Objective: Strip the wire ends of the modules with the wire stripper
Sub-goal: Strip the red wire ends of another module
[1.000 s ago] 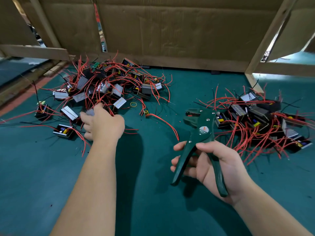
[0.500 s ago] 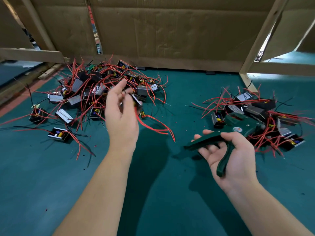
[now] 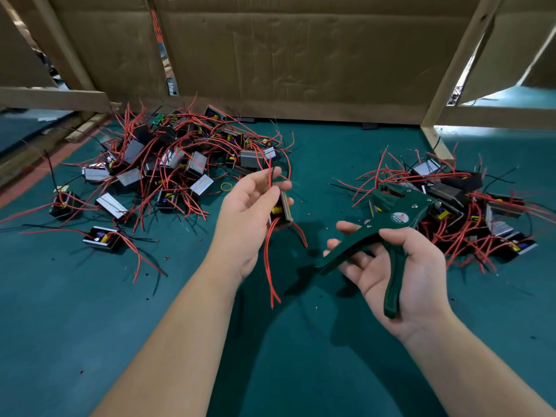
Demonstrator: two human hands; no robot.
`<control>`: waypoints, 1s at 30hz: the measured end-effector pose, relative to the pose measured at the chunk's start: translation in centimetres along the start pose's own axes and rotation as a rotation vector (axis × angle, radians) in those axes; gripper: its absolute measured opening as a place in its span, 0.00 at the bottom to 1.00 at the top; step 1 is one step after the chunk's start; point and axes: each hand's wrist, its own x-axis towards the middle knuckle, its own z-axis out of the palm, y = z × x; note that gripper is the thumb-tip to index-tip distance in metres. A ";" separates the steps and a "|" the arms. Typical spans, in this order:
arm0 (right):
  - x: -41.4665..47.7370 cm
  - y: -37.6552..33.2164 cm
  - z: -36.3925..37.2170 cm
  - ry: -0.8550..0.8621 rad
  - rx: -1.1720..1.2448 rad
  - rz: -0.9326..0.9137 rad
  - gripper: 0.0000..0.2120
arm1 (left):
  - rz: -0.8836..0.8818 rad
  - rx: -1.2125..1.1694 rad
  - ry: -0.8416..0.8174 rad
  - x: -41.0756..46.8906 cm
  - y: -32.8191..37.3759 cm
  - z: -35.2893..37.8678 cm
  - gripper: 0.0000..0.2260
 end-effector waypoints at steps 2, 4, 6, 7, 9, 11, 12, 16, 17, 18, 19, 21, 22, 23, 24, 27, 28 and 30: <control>0.0 -0.1 0.0 -0.020 -0.003 0.014 0.10 | -0.016 0.037 -0.015 -0.2 -0.1 0.0 0.08; -0.1 -0.2 0.0 -0.044 -0.005 0.032 0.15 | -0.022 0.097 -0.034 -0.4 -0.1 0.1 0.09; -0.1 -0.2 0.0 -0.061 -0.020 0.040 0.19 | -0.035 0.115 -0.036 -0.5 0.0 0.2 0.09; -0.1 -0.1 0.1 -0.068 -0.026 0.042 0.19 | -0.044 0.114 -0.031 -0.5 0.1 0.2 0.08; -0.1 0.0 0.2 -0.078 -0.026 0.049 0.19 | -0.060 0.101 -0.031 -0.5 0.2 0.2 0.06; -0.1 0.0 0.2 -0.087 -0.019 0.061 0.18 | -0.064 0.102 -0.046 -0.5 0.3 0.3 0.04; -0.1 -0.1 0.2 -0.095 -0.020 0.069 0.19 | -0.062 0.109 -0.049 -0.6 0.3 0.4 0.03; -0.2 -0.1 0.4 -0.152 -0.041 0.103 0.21 | -0.069 0.138 -0.051 -0.8 0.5 0.3 0.05; -0.3 -0.1 0.5 -0.172 -0.035 0.110 0.22 | -0.074 0.139 -0.053 -0.7 0.6 0.3 0.06; -0.3 -0.2 0.6 -0.195 -0.026 0.116 0.24 | -0.074 0.139 -0.054 -0.7 0.6 0.3 0.06; -0.4 -0.2 0.6 -0.218 -0.015 0.124 0.25 | -0.065 0.139 -0.051 -0.7 0.7 0.2 0.07; -0.6 -0.3 0.6 -0.274 0.004 0.152 0.29 | -0.040 0.144 -0.049 -0.7 0.8 0.3 0.07; -0.6 -0.3 0.6 -0.302 0.009 0.174 0.31 | -0.027 0.149 -0.051 -0.8 0.8 0.3 0.08; -0.7 -0.3 0.6 -0.327 0.011 0.198 0.33 | -0.014 0.156 -0.056 -0.8 0.8 0.3 0.09; -0.8 -0.3 0.6 -0.350 0.009 0.218 0.34 | 0.001 0.163 -0.067 -0.8 0.8 0.4 0.10; -1.2 -0.2 0.8 -0.425 -0.012 0.266 0.34 | 0.054 0.165 -0.135 -1.0 0.8 0.5 0.09; -1.3 -0.2 0.9 -0.454 -0.012 0.278 0.33 | 0.067 0.161 -0.158 -1.1 0.8 0.6 0.09; -1.4 -0.3 0.9 -0.524 -0.015 0.290 0.30 | 0.096 0.168 -0.169 -1.2 0.9 0.6 0.10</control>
